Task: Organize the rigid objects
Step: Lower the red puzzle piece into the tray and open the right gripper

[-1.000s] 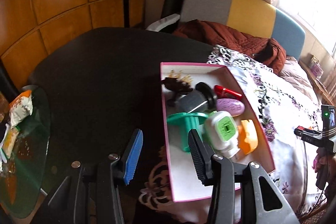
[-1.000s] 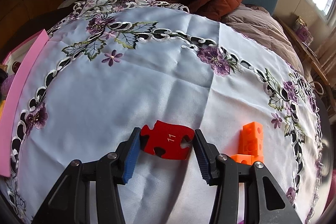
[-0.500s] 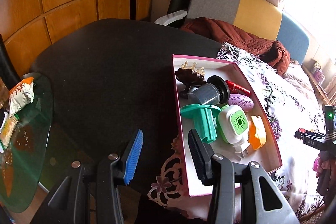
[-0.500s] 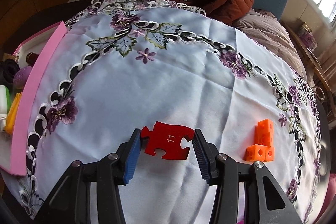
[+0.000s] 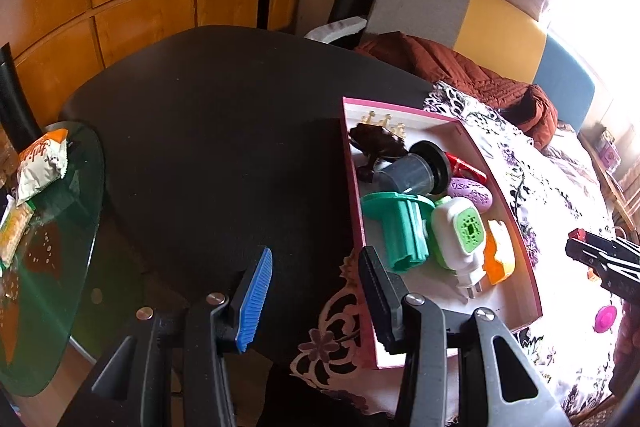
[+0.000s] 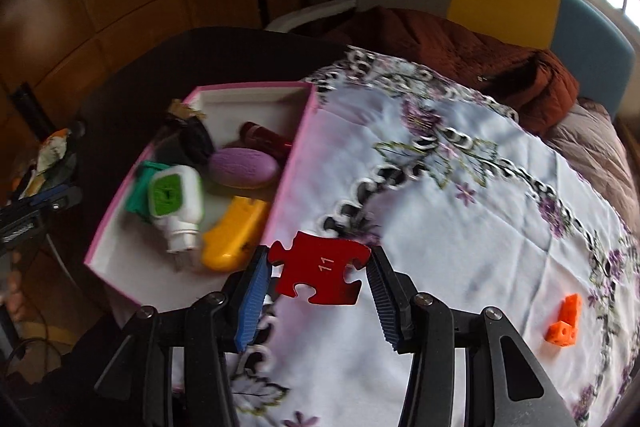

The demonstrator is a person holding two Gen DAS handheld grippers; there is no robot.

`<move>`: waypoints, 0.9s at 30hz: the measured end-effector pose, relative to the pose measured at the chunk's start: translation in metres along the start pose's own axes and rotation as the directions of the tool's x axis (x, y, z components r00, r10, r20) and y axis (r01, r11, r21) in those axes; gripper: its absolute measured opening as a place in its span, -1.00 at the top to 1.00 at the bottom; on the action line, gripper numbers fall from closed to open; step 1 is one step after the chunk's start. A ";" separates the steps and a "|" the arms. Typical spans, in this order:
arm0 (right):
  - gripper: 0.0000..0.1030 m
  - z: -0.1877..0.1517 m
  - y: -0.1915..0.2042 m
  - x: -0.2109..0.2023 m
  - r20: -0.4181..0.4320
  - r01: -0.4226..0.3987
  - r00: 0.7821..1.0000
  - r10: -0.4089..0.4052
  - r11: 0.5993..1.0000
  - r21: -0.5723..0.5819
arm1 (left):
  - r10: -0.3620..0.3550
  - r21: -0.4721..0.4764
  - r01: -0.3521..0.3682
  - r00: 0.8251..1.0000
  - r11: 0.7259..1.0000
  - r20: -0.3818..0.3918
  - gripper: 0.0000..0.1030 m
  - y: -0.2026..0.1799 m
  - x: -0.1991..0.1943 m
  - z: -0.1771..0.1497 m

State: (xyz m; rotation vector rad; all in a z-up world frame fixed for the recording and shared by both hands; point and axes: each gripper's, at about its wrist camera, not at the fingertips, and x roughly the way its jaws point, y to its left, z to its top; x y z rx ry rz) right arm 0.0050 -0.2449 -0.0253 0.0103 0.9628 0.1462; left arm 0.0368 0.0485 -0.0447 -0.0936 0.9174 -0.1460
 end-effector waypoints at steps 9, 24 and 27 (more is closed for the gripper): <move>0.04 0.018 0.101 0.025 -0.066 -0.293 0.956 0.287 0.949 -0.120 | 0.021 -0.042 -0.021 1.000 0.999 0.000 0.12 0.018 0.001 0.000; 0.05 0.017 0.118 0.103 -0.129 -0.166 0.980 0.154 0.982 -0.089 | 0.014 -0.053 -0.015 1.000 0.998 -0.021 0.12 0.026 0.009 -0.007; 0.05 0.016 0.120 0.105 -0.107 -0.104 0.990 0.090 0.987 -0.125 | 0.015 -0.050 -0.016 1.000 0.999 -0.026 0.12 0.025 0.011 -0.009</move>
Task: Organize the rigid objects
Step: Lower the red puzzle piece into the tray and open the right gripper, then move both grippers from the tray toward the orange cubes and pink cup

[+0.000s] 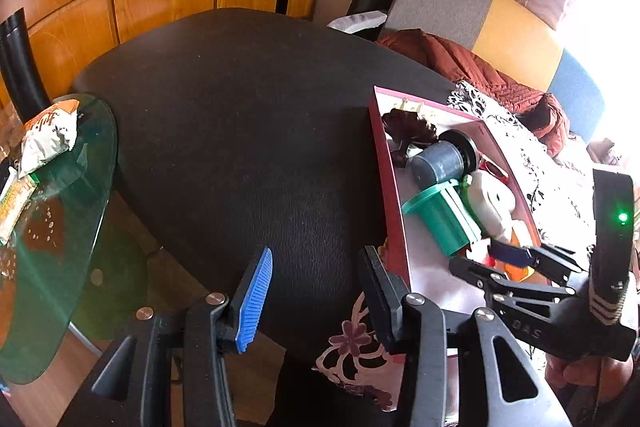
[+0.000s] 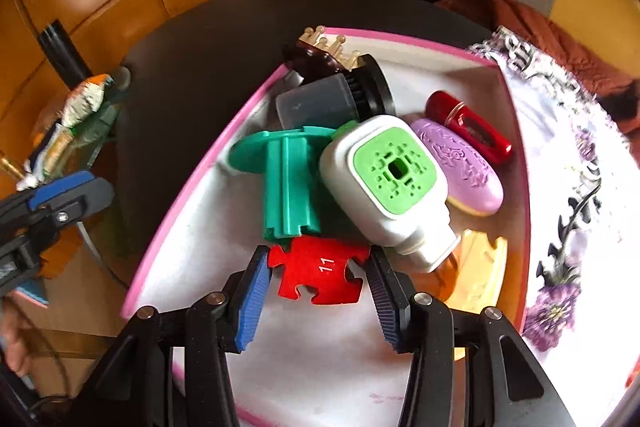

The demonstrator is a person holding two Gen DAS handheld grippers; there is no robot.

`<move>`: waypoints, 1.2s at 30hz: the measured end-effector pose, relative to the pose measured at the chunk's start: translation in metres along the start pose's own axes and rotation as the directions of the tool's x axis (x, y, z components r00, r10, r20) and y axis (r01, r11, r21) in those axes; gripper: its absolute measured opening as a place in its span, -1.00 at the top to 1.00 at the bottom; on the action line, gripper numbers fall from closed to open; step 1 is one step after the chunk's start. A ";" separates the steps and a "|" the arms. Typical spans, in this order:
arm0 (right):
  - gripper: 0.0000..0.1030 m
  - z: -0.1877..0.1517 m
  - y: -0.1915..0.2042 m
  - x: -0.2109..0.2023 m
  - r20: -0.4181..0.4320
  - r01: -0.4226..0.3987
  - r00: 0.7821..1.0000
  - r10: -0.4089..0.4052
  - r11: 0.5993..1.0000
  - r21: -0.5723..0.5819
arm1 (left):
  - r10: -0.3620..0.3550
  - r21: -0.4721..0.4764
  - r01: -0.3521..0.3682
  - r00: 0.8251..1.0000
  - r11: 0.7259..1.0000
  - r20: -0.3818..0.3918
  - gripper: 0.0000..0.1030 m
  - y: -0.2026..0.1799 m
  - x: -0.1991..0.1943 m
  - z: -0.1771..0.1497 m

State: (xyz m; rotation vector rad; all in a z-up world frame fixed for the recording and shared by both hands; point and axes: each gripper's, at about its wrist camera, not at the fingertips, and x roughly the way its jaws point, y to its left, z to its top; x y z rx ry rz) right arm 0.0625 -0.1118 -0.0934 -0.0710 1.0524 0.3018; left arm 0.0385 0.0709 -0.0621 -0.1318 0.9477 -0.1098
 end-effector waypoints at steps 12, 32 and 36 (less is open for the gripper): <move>-0.14 -0.004 -0.008 -0.003 0.007 0.033 0.999 -0.033 0.999 0.042 | 0.007 0.031 -0.008 1.000 0.999 0.027 0.12 -0.010 -0.008 -0.002; -0.50 -0.011 -0.011 -0.032 0.075 0.037 0.996 -0.042 0.997 0.062 | 0.018 0.088 -0.023 0.998 0.996 0.058 0.12 -0.027 -0.018 -0.006; -0.55 -0.015 -0.009 -0.044 0.104 0.053 0.993 -0.059 0.997 0.057 | 0.020 0.108 -0.027 0.998 0.994 0.065 0.12 -0.033 -0.022 -0.006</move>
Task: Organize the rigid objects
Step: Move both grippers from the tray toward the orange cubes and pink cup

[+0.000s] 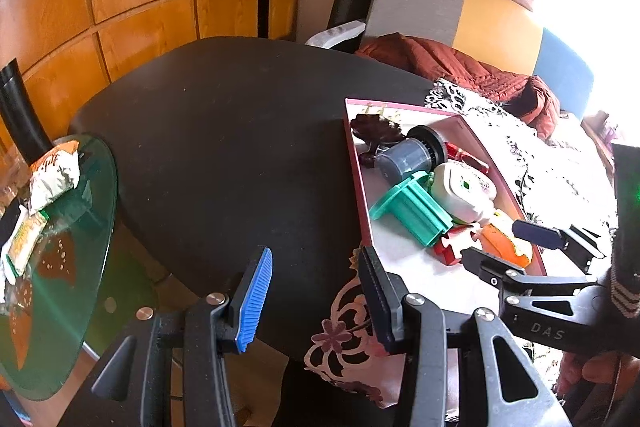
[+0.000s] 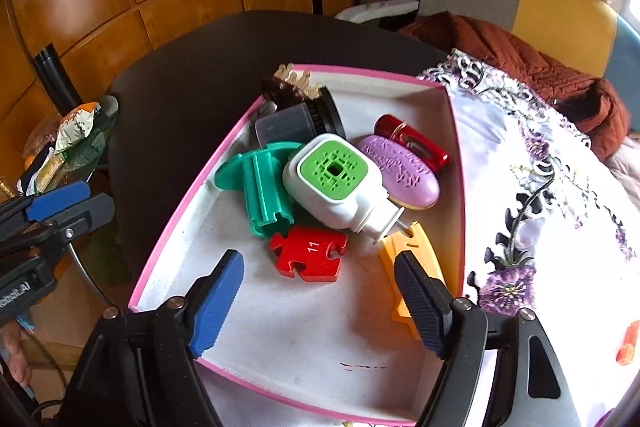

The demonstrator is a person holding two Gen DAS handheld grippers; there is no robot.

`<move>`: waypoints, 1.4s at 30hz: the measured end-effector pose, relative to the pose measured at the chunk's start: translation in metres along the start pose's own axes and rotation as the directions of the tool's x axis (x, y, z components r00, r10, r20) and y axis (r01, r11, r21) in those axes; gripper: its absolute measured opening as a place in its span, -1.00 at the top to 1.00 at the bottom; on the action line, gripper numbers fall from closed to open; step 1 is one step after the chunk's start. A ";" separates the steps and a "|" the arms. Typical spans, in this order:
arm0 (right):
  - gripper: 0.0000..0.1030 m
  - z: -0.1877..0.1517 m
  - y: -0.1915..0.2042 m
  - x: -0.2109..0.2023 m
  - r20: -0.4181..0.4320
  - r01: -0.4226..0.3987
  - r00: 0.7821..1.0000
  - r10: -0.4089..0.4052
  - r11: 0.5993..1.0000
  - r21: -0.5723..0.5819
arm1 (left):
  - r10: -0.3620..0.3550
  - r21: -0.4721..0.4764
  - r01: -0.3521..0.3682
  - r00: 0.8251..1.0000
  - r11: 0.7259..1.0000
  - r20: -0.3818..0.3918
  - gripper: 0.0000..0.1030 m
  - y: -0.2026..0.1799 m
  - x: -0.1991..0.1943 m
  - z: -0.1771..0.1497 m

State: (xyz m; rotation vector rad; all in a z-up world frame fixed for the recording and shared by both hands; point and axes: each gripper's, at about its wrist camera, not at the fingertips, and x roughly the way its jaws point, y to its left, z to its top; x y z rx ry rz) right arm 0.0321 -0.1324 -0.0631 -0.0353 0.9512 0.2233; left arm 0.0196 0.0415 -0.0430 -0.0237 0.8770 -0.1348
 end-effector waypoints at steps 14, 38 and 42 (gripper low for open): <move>-0.64 -0.002 -0.027 -0.034 0.076 0.034 0.996 -0.038 0.998 0.060 | -0.013 0.059 0.013 1.000 0.998 0.003 0.12 -0.018 -0.007 0.000; -0.70 -0.084 -0.242 -0.151 0.034 0.387 0.892 -0.450 0.801 0.457 | -0.146 0.296 0.149 0.989 0.944 -0.031 0.12 -0.109 -0.013 -0.002; -0.70 -0.121 -0.305 -0.187 -0.014 0.446 0.812 -0.584 0.604 0.660 | -0.207 0.354 0.215 0.977 0.910 -0.061 0.12 -0.141 -0.010 -0.001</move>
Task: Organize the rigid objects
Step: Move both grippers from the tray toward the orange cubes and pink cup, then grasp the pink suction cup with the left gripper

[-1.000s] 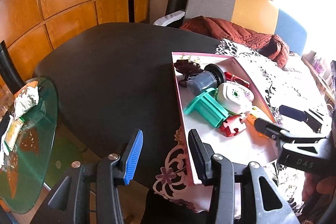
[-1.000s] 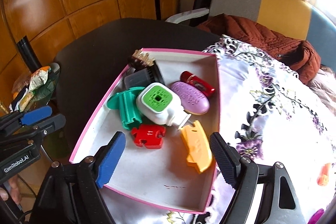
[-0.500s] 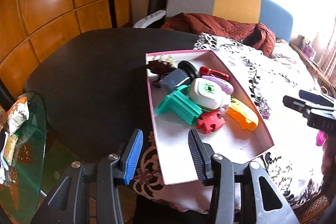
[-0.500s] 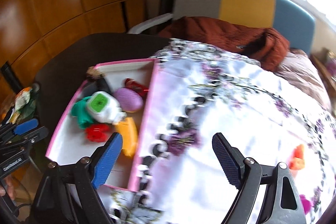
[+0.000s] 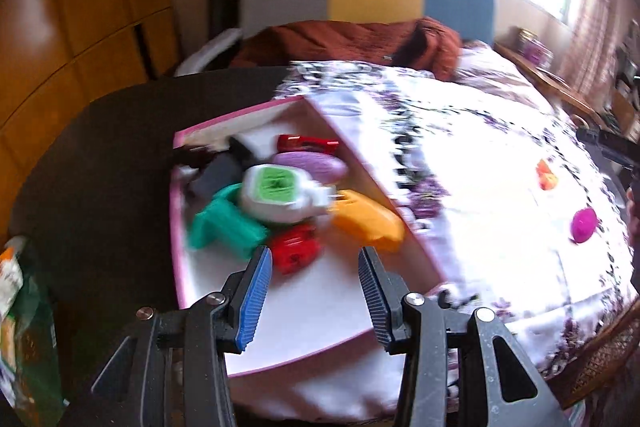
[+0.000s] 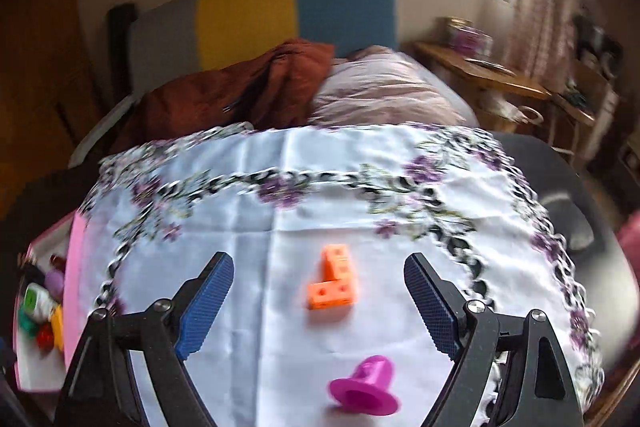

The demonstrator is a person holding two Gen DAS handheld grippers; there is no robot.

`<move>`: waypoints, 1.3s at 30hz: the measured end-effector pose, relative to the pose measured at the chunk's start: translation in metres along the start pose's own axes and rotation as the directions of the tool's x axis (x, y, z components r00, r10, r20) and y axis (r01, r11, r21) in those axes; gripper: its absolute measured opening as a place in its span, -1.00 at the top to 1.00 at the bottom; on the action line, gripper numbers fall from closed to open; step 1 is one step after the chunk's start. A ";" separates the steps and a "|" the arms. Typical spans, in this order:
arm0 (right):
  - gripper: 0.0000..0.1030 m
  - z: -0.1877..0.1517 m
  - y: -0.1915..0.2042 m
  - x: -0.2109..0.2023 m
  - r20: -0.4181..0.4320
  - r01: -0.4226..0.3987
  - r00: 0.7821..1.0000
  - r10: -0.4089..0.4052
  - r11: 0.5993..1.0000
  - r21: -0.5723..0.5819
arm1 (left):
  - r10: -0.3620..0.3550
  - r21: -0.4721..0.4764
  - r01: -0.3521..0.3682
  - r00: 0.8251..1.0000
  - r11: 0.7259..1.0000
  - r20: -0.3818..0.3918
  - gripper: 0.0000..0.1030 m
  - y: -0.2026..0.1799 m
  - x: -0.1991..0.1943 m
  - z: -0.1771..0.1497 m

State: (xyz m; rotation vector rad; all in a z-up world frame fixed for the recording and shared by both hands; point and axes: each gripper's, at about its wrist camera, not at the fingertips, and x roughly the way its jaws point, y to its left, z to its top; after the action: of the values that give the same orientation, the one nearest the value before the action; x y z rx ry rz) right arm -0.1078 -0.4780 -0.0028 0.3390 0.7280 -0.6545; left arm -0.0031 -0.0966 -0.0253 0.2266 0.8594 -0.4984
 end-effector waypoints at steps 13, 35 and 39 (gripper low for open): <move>-0.79 -0.006 -0.102 -0.005 0.058 0.035 0.996 -0.071 0.883 0.469 | -0.321 0.211 0.350 0.933 0.913 -0.162 0.12 -0.140 0.050 0.022; -0.85 -0.010 -0.122 -0.012 0.099 -0.013 0.994 -0.051 0.833 0.554 | -0.581 0.293 0.701 0.708 0.650 -0.402 -0.49 -0.324 0.109 0.036; -0.85 -0.012 -0.129 -0.015 0.110 -0.004 0.991 -0.073 0.816 0.578 | -0.576 0.279 0.698 0.708 0.659 -0.409 -0.49 -0.335 0.120 0.038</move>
State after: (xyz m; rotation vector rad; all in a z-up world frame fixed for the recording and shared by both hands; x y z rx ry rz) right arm -0.2068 -0.5625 -0.0088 0.8410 0.3954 -0.9221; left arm -0.0815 -0.4399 -0.0915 0.3933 1.1128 -1.3695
